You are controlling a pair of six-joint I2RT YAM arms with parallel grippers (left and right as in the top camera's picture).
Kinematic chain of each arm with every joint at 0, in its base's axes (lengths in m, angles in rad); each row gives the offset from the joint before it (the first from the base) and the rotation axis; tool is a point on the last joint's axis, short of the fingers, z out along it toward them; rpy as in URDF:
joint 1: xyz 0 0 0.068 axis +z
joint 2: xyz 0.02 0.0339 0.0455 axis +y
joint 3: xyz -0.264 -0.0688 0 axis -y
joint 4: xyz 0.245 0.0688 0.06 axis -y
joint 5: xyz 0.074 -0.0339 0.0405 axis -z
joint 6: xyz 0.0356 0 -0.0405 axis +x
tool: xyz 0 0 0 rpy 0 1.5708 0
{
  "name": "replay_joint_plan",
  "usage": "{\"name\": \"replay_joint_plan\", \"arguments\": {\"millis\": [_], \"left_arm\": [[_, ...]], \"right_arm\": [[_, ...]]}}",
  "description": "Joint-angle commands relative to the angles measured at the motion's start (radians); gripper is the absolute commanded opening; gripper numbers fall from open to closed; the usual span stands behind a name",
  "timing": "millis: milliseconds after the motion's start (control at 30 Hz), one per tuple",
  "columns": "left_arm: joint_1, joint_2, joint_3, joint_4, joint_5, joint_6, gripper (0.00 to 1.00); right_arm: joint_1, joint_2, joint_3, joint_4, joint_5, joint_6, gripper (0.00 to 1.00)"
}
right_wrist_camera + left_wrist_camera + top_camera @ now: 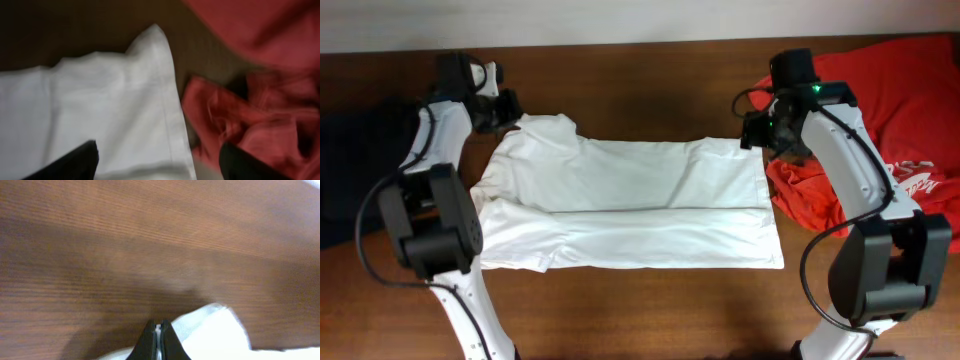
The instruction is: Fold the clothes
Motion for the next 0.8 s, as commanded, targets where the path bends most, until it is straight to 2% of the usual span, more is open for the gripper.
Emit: {"name": "replay_joint_plan", "arguments": {"millis": [0,33,67,133,233,267,300,333,367,400,467,533,667,767], "left_arm": [[0.002,-0.191,0.030,-0.144,0.013,0.003,0.00],[0.002,-0.203,0.030,-0.244,0.013,0.006,0.00],[0.003,-0.203,0.030,-0.294,0.008,0.006,0.00],[0.002,-0.203,0.029,-0.432,-0.108,0.006,0.00],[0.002,-0.203,0.029,-0.470,-0.121,0.047,0.00],[0.002,-0.203,0.029,-0.470,-0.121,0.047,0.00],[0.002,-0.203,0.029,-0.470,-0.121,0.048,0.00],[0.002,-0.203,0.029,-0.470,-0.121,0.048,0.00],[0.000,-0.203,0.029,-0.471,-0.117,0.047,0.00],[-0.002,-0.203,0.029,-0.471,-0.117,0.048,0.00],[0.002,-0.204,0.029,-0.502,-0.117,0.055,0.00],[0.015,-0.226,0.029,-0.553,-0.117,0.059,0.00],[0.029,-0.335,0.029,-0.769,-0.119,0.085,0.00],[0.034,-0.340,0.029,-0.973,-0.118,0.120,0.00]], "right_arm": [[0.005,0.084,0.014,0.138,-0.011,-0.017,0.80],[0.005,0.151,0.014,0.251,-0.014,-0.017,0.80],[0.005,0.174,0.014,0.289,-0.014,-0.017,0.80],[0.005,0.264,0.014,0.385,-0.014,-0.016,0.80],[0.001,0.331,0.014,0.397,-0.006,-0.013,0.79],[0.000,0.334,0.014,0.391,-0.006,-0.013,0.74],[-0.002,0.334,0.014,0.381,-0.006,-0.013,0.63],[-0.002,0.334,0.014,0.371,-0.005,-0.013,0.45],[-0.002,0.334,0.014,0.352,0.008,-0.013,0.18],[-0.002,0.334,0.014,0.336,0.028,-0.013,0.05],[-0.011,0.325,0.024,0.271,0.114,0.019,0.04],[-0.033,0.296,0.066,0.183,0.118,0.033,0.04],[-0.039,0.258,0.252,-0.265,0.087,0.032,0.04],[-0.040,0.258,0.253,-0.434,0.046,0.028,0.04]]}}
